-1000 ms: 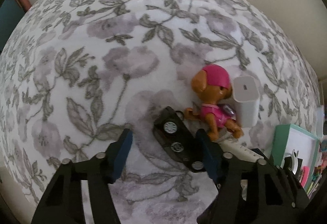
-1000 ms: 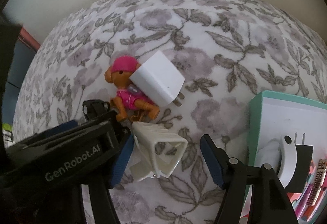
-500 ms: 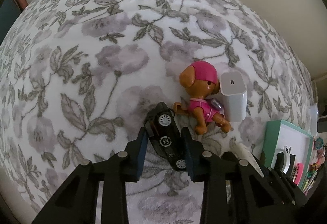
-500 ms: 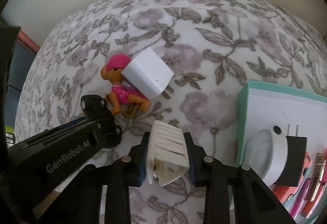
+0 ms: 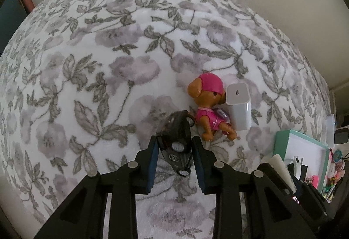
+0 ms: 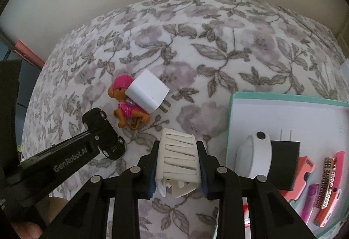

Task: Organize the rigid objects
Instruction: 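Carry toy car and white clip into the tray and open both tools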

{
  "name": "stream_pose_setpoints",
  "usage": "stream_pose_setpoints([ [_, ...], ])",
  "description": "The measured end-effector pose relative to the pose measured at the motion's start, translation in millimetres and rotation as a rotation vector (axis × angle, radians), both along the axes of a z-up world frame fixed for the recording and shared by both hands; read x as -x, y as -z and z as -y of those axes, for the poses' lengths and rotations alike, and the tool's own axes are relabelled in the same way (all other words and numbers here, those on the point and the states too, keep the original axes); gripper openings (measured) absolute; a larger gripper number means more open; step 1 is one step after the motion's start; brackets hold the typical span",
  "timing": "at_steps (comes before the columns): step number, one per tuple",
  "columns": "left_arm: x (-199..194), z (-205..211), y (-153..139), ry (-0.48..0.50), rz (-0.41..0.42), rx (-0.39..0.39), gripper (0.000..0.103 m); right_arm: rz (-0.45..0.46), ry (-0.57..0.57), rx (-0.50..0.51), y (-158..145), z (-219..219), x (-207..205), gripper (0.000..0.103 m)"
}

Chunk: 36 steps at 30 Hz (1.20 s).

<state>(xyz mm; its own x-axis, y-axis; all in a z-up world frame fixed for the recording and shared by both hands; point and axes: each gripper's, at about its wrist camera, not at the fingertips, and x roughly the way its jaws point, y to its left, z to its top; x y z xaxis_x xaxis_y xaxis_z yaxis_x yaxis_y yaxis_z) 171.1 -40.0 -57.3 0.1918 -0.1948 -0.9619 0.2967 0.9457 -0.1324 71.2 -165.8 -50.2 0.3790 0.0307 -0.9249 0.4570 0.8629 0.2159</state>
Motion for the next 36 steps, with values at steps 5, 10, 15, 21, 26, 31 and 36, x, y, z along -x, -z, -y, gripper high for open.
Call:
stream_pose_setpoints([
  [5,2,-8,-14,-0.004,0.021,0.007,0.032,0.023,0.01,0.001,-12,5,3,0.032],
  [10,4,-8,-30,-0.006,0.047,0.025,0.032,0.042,0.017,0.002,-23,9,8,0.032],
  [15,8,-5,-54,-0.003,0.087,0.063,0.032,0.073,0.029,0.009,-39,14,14,0.032],
  [21,19,10,-85,0.029,0.161,0.11,0.032,0.11,0.068,0.021,-58,30,26,0.033],
  [26,30,24,-100,0.06,0.187,0.147,0.032,0.128,0.125,0.032,-70,53,44,0.032],
  [31,44,42,-101,0.097,0.189,0.159,0.032,0.137,0.195,0.032,-75,81,64,0.032],
  [36,63,69,-101,0.159,0.193,0.157,0.032,0.105,0.265,0.06,-72,109,86,0.032],
])
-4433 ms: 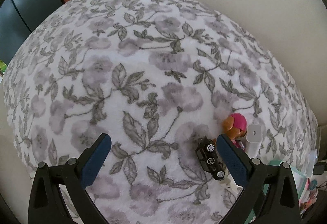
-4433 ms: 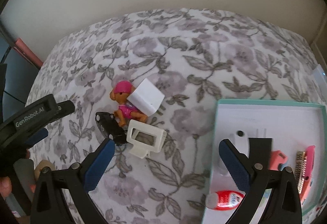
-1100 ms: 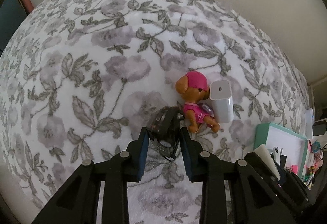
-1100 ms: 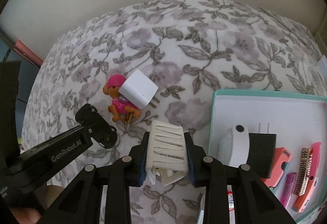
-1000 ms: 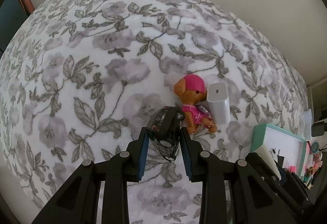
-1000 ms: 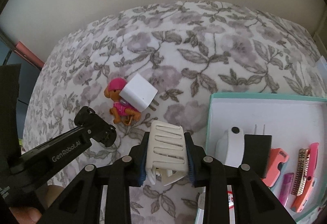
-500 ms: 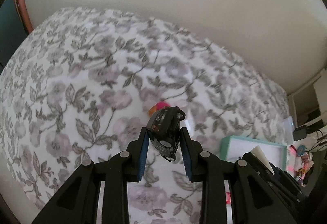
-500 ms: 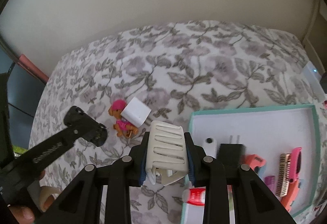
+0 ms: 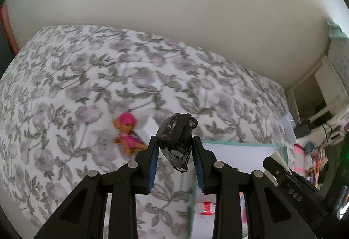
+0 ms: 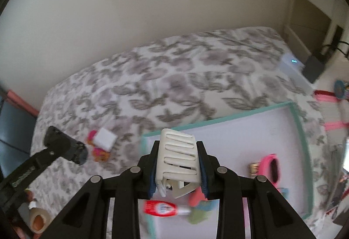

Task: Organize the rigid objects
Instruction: 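Carry toy car and white clip into the tray and open both tools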

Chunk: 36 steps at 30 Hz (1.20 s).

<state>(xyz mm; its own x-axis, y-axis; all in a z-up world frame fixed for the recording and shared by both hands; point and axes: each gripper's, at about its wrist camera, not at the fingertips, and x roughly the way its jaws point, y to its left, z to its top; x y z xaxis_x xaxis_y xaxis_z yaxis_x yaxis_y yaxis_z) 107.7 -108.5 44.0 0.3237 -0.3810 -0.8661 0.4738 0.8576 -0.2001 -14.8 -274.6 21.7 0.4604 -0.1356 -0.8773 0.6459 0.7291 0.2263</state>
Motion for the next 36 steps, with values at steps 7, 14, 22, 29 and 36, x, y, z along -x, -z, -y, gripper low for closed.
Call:
stream_pose_setpoints([
  [7,32,44,9,0.105,0.011,-0.033,0.032,-0.074,0.101,-0.009,22,38,31,0.032],
  [14,57,85,19,0.198,0.006,-0.05,0.032,-0.111,0.172,0.0,29,64,55,0.033],
  [22,76,115,34,0.258,-0.015,-0.051,0.032,-0.131,0.224,0.008,35,82,72,0.033],
  [29,82,125,44,0.275,-0.025,-0.058,0.032,-0.138,0.252,0.011,37,92,80,0.033],
  [36,84,128,53,0.285,-0.03,-0.079,0.032,-0.148,0.245,0.011,39,92,79,0.033],
])
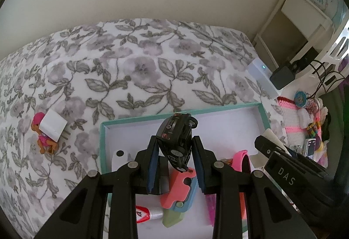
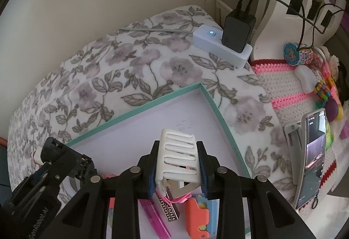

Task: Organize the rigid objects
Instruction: 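Carry toy car and white clip into the tray and open both tools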

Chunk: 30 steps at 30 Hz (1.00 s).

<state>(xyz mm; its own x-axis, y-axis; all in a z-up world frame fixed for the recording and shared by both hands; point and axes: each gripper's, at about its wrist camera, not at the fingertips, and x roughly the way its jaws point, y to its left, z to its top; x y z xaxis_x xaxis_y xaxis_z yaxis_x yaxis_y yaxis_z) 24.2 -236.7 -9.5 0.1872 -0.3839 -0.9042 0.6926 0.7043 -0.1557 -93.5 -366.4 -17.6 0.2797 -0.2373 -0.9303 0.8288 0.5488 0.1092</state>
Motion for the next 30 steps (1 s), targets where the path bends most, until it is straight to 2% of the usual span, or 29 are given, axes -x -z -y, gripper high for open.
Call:
stream_pose_setpoints([
  [9,1,1,4,0.002,0.005,-0.018,0.032,-0.009,-0.01,-0.007,4,-1,-1,0.033],
  [11,0,1,3,-0.002,0.007,-0.02,0.037,-0.01,-0.009,-0.008,4,-1,-1,0.033],
  [13,0,0,2,-0.004,0.011,-0.023,0.05,-0.009,-0.008,-0.011,4,-1,-1,0.033],
  [18,-3,-3,-3,-0.019,0.024,-0.025,0.051,-0.006,-0.008,-0.016,4,-1,0,0.033],
  [21,-7,-7,-10,-0.035,0.038,-0.019,0.057,-0.003,-0.006,-0.018,2,-1,0,0.034],
  [22,-9,-9,-12,-0.044,0.044,-0.017,0.061,0.0,-0.004,-0.016,0,-1,1,0.038],
  [25,-15,-16,-19,-0.073,0.056,-0.009,0.07,0.017,0.006,-0.01,-8,0,2,0.06],
  [30,-28,-30,-28,-0.13,0.079,0.002,0.076,0.04,0.001,0.021,-22,-3,2,0.061],
])
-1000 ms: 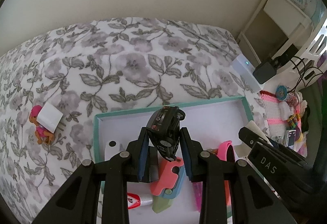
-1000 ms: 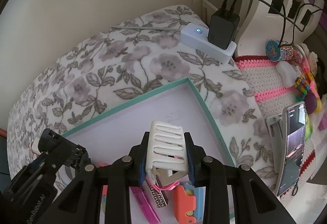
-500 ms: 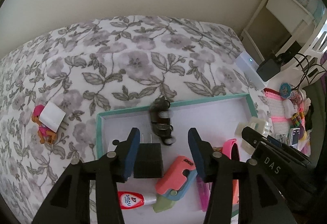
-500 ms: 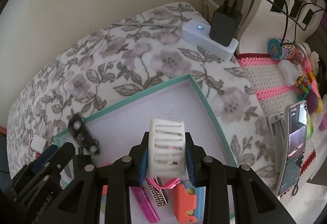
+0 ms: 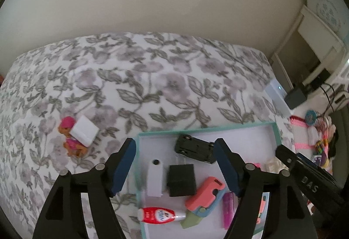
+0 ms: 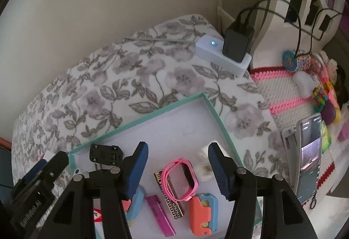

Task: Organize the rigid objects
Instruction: 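Move both open tools back toward the dog figure and white charger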

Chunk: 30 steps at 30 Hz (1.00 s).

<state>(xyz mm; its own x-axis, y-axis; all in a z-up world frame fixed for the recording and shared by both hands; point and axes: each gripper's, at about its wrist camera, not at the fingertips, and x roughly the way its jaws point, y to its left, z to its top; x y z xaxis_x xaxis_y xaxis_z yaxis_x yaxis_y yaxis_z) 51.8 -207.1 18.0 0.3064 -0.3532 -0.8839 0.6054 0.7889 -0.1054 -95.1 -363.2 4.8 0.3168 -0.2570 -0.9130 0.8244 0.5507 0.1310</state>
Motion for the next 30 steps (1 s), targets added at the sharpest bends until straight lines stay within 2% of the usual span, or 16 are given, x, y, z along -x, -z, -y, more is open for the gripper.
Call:
stream_pose_setpoints([
  [3,-9,-11,-3,-0.04,0.008,0.01,0.089,0.012,-0.008,0.01,-7,-3,-2,0.061],
  [6,-19,-23,-6,-0.086,0.017,0.013,0.089,0.024,-0.012,0.015,-11,-7,-4,0.07],
  [9,-33,-39,-7,-0.146,0.017,0.012,0.097,0.03,-0.021,0.031,-15,-11,-7,0.076],
  [19,-82,-121,-8,-0.412,0.033,0.002,0.097,0.034,-0.084,0.054,-18,-29,-26,0.101],
  [30,-117,-199,-13,-0.595,0.062,0.003,0.097,0.055,-0.228,0.07,-21,-80,-71,0.102],
])
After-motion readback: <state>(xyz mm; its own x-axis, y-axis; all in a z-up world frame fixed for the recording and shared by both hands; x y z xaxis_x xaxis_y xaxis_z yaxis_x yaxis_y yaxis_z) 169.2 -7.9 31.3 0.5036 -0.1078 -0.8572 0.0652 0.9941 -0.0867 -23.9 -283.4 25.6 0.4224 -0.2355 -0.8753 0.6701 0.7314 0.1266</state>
